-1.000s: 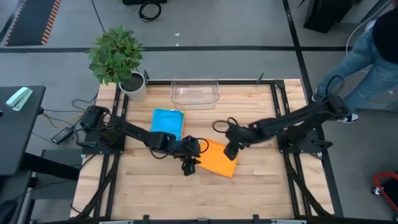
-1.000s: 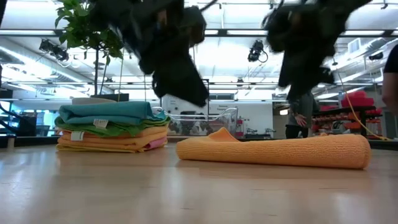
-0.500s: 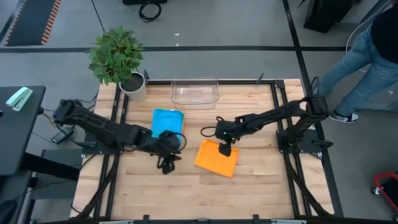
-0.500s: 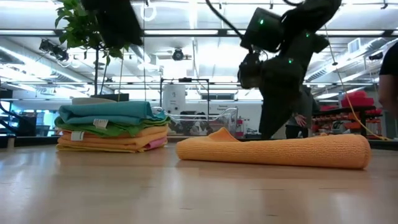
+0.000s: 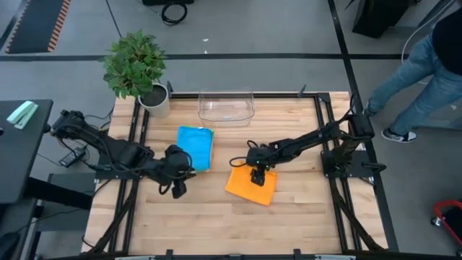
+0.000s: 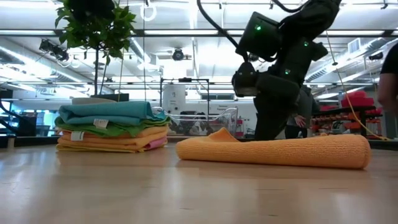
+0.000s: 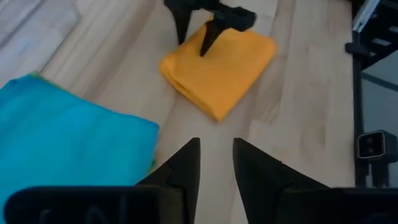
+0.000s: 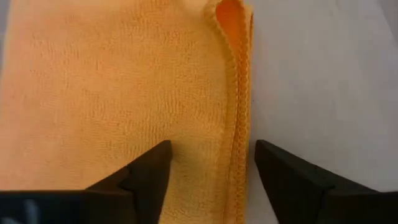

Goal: Fold microfiber towels
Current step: Stack the folded orange microfiber cloth on top of the folded blue microfiber cloth

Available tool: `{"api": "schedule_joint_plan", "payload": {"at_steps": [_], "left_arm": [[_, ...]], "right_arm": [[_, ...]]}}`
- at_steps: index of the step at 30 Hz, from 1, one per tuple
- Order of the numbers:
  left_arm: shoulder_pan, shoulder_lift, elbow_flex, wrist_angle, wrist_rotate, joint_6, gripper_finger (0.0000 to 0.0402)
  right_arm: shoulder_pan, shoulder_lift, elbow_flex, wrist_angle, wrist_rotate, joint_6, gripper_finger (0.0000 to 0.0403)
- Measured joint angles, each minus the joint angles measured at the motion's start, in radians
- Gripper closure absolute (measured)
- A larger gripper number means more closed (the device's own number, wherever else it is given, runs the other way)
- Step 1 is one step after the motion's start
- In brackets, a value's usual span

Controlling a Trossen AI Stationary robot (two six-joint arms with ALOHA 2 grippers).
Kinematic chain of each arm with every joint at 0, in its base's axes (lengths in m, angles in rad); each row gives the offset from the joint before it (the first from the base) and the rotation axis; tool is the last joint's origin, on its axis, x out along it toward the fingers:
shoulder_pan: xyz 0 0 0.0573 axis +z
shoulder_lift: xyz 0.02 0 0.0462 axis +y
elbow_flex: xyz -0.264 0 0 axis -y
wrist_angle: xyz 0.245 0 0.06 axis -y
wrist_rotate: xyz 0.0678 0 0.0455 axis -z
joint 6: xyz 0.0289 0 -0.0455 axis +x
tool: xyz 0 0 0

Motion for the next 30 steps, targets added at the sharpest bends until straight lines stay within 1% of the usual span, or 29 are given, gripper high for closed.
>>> {"api": "schedule_joint_plan", "payload": {"at_steps": [4,8,11,13,17,19,23,26,30], "left_arm": [[-0.014,0.000,-0.001,-0.046,-0.015,-0.012,0.0303],[-0.024,0.000,-0.001,-0.085,-0.030,-0.027,0.0307],[-0.031,-0.008,-0.001,-0.097,-0.050,-0.027,0.0310],[-0.035,-0.015,0.000,-0.101,-0.064,-0.019,0.0313],[-0.037,-0.027,-0.001,-0.101,-0.078,-0.002,0.0319],[-0.036,-0.032,-0.001,-0.109,-0.079,0.000,0.0321],[-0.037,-0.032,-0.001,-0.126,-0.081,-0.001,0.0324],[-0.046,-0.032,-0.001,-0.154,-0.085,-0.031,0.0323],[-0.083,-0.052,-0.001,-0.196,-0.186,-0.092,0.0323]], "right_arm": [[0.050,-0.005,-0.002,0.003,0.054,0.039,0.0217],[0.117,-0.004,-0.002,0.008,0.072,0.106,0.0295],[0.148,-0.002,-0.005,0.025,0.071,0.152,0.0356],[0.160,-0.001,-0.005,0.051,0.049,0.179,0.0386],[0.161,0.003,0.004,0.076,0.032,0.232,0.0391],[0.161,0.004,0.027,0.079,0.041,0.235,0.0393],[0.161,0.003,0.099,0.076,0.054,0.189,0.0395],[0.161,0.002,0.176,0.047,0.073,0.139,0.0396],[0.161,0.002,0.299,-0.039,0.103,0.068,0.0396]]}}
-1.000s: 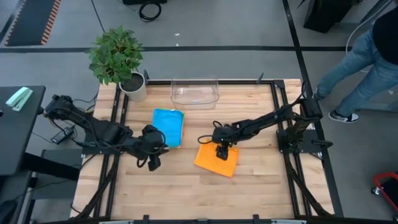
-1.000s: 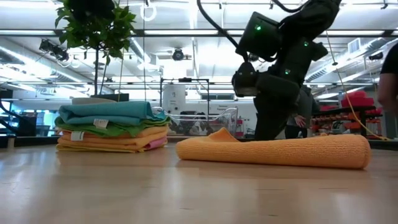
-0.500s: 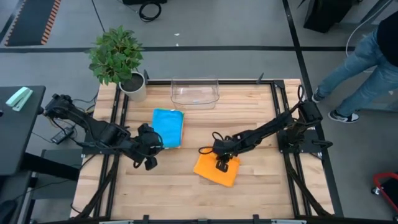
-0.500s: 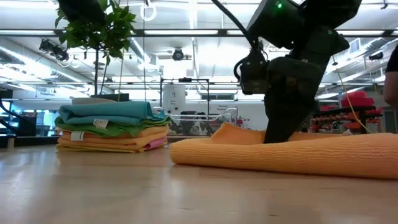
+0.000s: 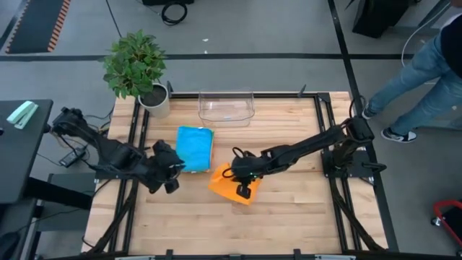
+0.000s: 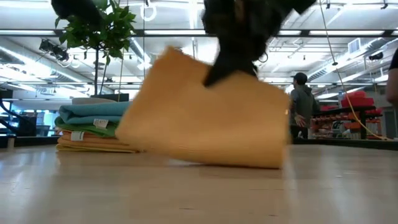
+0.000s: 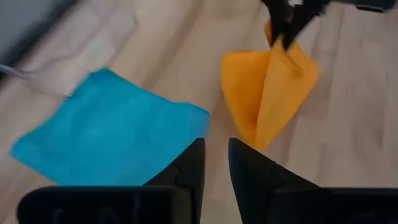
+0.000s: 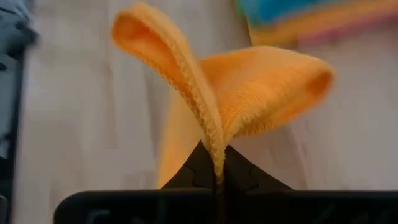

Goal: Fold microfiber towels
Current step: Stack the folded orange microfiber cloth on top of the folded blue microfiber cloth

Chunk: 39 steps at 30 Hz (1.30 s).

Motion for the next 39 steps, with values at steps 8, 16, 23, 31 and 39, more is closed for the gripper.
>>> {"api": "schedule_joint_plan", "payload": {"at_steps": [8,16,23,31,39], "left_arm": [[-0.070,-0.076,0.000,-0.063,-0.109,-0.086,0.0334],[-0.076,-0.118,0.000,-0.076,-0.118,-0.097,0.0348],[-0.076,-0.212,0.000,-0.212,-0.362,-0.202,0.0361],[-0.074,-0.395,0.000,-0.210,-0.566,-0.103,0.0374],[-0.075,-0.501,0.000,-0.210,-0.566,-0.016,0.0388]], "right_arm": [[-0.001,-0.002,0.234,-0.074,0.017,-0.094,0.0397],[-0.027,-0.002,0.389,-0.042,0.050,0.033,0.0398],[-0.088,-0.005,0.384,0.105,0.135,0.264,0.0398],[-0.138,0.133,0.388,0.388,0.200,0.409,0.0398],[-0.171,0.374,0.670,0.474,0.161,0.468,0.0398]]}}
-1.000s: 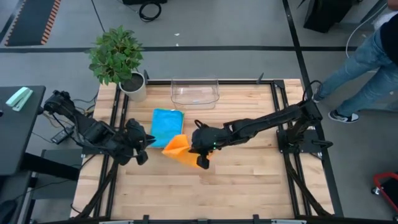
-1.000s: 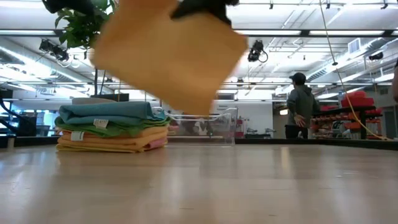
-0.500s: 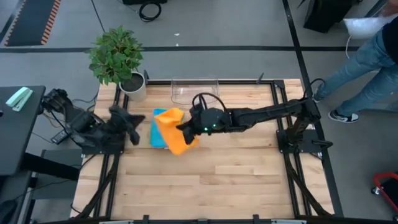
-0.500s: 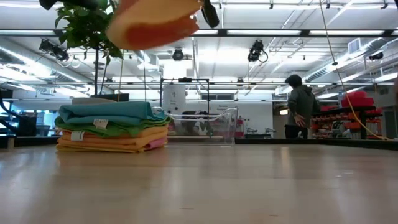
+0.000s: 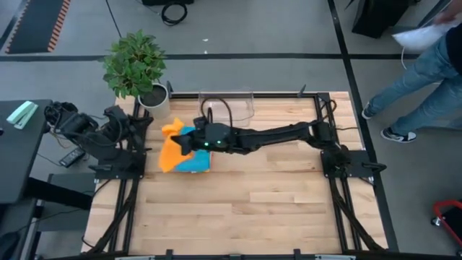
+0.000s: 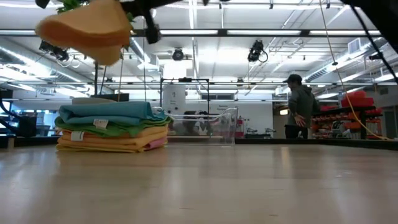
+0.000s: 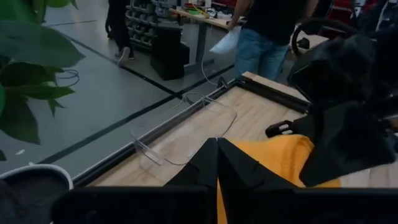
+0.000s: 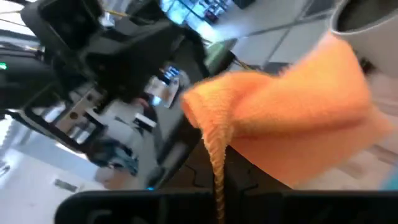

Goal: Fold microfiber towels
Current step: Stack the folded orange microfiber cloth on top of the folded blue microfiber cloth

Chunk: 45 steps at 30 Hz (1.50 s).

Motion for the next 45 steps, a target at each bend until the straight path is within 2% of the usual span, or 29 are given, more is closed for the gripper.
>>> {"api": "schedule_joint_plan", "payload": {"at_steps": [1,5,8,11,16,20,23,27,29,31,36,39,42,45], "left_arm": [[0.000,-0.009,0.000,0.000,0.000,0.004,0.0389],[0.000,-0.022,0.000,-0.002,0.001,0.006,0.0387],[0.000,-0.021,0.000,-0.002,0.020,0.019,0.0382],[0.000,-0.019,0.000,-0.002,0.039,0.021,0.0380],[0.000,-0.013,0.000,-0.001,0.053,0.018,0.0389],[0.000,-0.009,0.000,-0.001,0.054,0.017,0.0391],[0.000,-0.007,0.000,-0.001,0.055,0.017,0.0384],[0.000,-0.007,0.000,-0.001,0.054,0.019,0.0374],[0.000,-0.007,0.000,-0.002,0.055,0.020,0.0375],[0.000,-0.007,0.000,-0.003,0.055,0.020,0.0379],[0.000,-0.007,0.000,0.004,0.055,0.020,0.0391],[0.000,-0.007,0.000,0.008,0.055,0.020,0.0391],[0.000,-0.005,0.000,0.017,0.055,0.020,0.0383],[0.000,0.001,0.000,0.028,0.053,0.021,0.0374]], "right_arm": [[0.000,0.024,0.045,-0.010,0.002,-0.002,0.0398],[0.001,0.087,0.167,-0.255,0.102,0.034,0.0398],[0.001,0.102,0.163,-0.393,0.145,0.138,0.0398],[0.004,0.114,0.099,-0.507,0.173,0.298,0.0398],[0.007,0.122,-0.069,-0.449,0.166,0.514,0.0397],[0.018,0.098,-0.144,-0.400,0.215,0.579,0.0393],[0.023,0.081,-0.148,-0.386,0.266,0.483,0.0393],[0.020,0.048,-0.077,-0.334,0.284,0.191,0.0394],[0.014,0.007,-0.042,-0.352,0.270,0.051,0.0394],[0.007,-0.041,0.006,-0.380,0.202,-0.068,0.0394],[-0.001,-0.196,0.112,-0.718,-0.029,-0.232,0.0394],[0.009,-0.288,0.136,-0.934,-0.135,-0.259,0.0395],[0.020,-0.362,0.128,-1.120,-0.221,-0.267,0.0395],[0.052,-0.396,0.092,-1.269,-0.243,-0.260,0.0395]]}}
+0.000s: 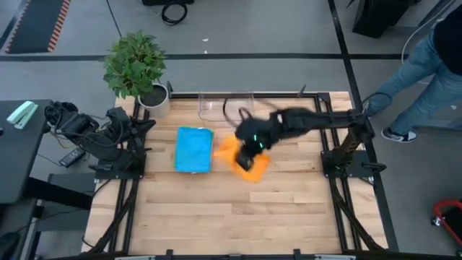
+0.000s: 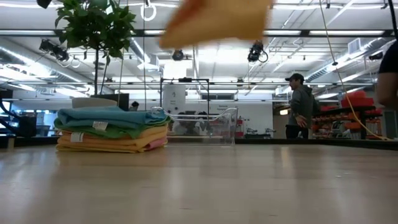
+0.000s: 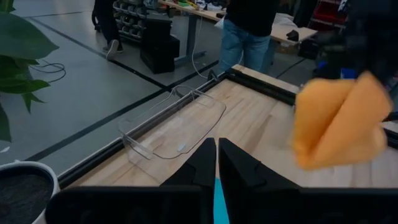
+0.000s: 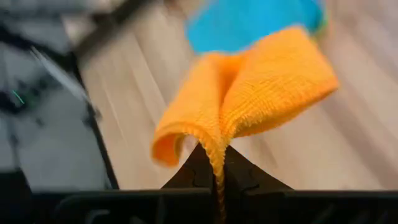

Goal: Fold microfiber towels
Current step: Stack the folded orange microfiber cloth on top of the folded blue microfiber cloth

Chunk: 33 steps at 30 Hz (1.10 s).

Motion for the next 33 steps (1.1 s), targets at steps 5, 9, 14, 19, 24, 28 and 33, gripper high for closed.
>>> {"api": "schedule_joint_plan", "payload": {"at_steps": [5,9,14,19,24,28,33], "left_arm": [[0.000,0.018,0.000,0.015,-0.007,-0.003,0.0373],[0.000,0.031,0.000,0.016,-0.010,-0.013,0.0385],[0.001,0.041,0.000,0.020,-0.019,-0.031,0.0392],[0.001,0.063,0.000,0.047,-0.023,-0.053,0.0380],[0.001,0.126,0.000,0.113,0.010,-0.009,0.0370],[0.001,0.238,-0.004,0.236,0.192,0.189,0.0373],[0.000,0.418,-0.043,0.400,0.390,0.428,0.0378]], "right_arm": [[0.108,0.005,-0.136,-0.016,-0.065,0.041,0.0395],[0.182,0.019,-0.231,0.114,-0.181,0.087,0.0395],[0.233,0.017,-0.300,0.169,-0.226,0.058,0.0395],[0.153,0.039,-0.587,0.375,-0.225,0.029,0.0395],[0.048,0.079,-0.820,0.595,-0.276,0.116,0.0395],[-0.002,0.072,-0.857,0.592,-0.233,0.086,0.0387],[-0.037,0.052,-0.806,0.567,-0.187,0.030,0.0339]]}}
